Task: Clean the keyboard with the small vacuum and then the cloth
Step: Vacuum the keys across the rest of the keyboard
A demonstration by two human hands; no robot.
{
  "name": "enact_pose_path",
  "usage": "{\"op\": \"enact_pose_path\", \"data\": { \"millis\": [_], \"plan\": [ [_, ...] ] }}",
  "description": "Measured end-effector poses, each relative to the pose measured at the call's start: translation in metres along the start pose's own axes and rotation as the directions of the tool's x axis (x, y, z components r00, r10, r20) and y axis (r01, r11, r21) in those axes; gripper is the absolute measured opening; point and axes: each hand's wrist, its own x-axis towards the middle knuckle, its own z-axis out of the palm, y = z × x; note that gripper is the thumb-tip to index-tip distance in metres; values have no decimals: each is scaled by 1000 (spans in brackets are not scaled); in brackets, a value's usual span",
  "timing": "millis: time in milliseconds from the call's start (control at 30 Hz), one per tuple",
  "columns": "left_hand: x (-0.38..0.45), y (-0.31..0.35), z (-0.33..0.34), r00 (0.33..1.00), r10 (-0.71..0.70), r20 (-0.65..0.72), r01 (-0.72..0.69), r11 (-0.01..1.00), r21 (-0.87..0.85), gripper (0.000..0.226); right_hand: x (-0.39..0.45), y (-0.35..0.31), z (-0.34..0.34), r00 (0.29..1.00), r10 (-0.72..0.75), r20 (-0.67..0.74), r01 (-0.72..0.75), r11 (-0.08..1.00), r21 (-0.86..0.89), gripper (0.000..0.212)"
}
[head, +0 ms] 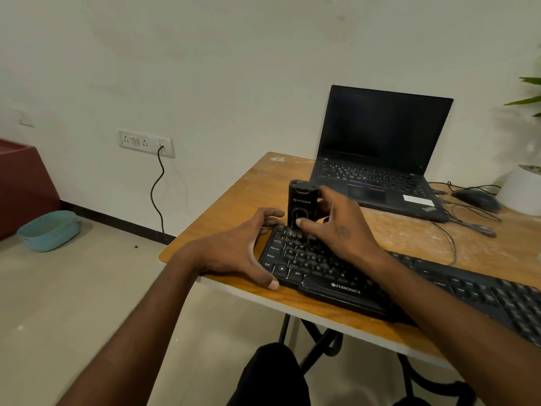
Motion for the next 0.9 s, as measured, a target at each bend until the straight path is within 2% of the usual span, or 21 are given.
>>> {"op": "enact_pose_path", "data": {
  "millis": [200,333,467,733,900],
  "plan": [
    [0,-2,1,1000,21,-15,-21,999,25,128,-22,-17,9,997,-43,58,39,997,62,50],
    [2,-4,0,1000,-1,10,1,997,73,109,-49,-37,14,980,-116,163,91,984,151,58],
    [1,0,1,1000,-13,-18,14,998,67,106,-34,-31,18,986,-112,124,94,985,144,52],
    [-1,1,2,999,-9,-34,10,999,30,137,17,-2,24,999,-42,31,41,999,18,54],
    [-2,2,2,999,9,-34,-7,999,43,128,-5,-18,23,995,-60,79,54,996,65,50]
  ]
}}
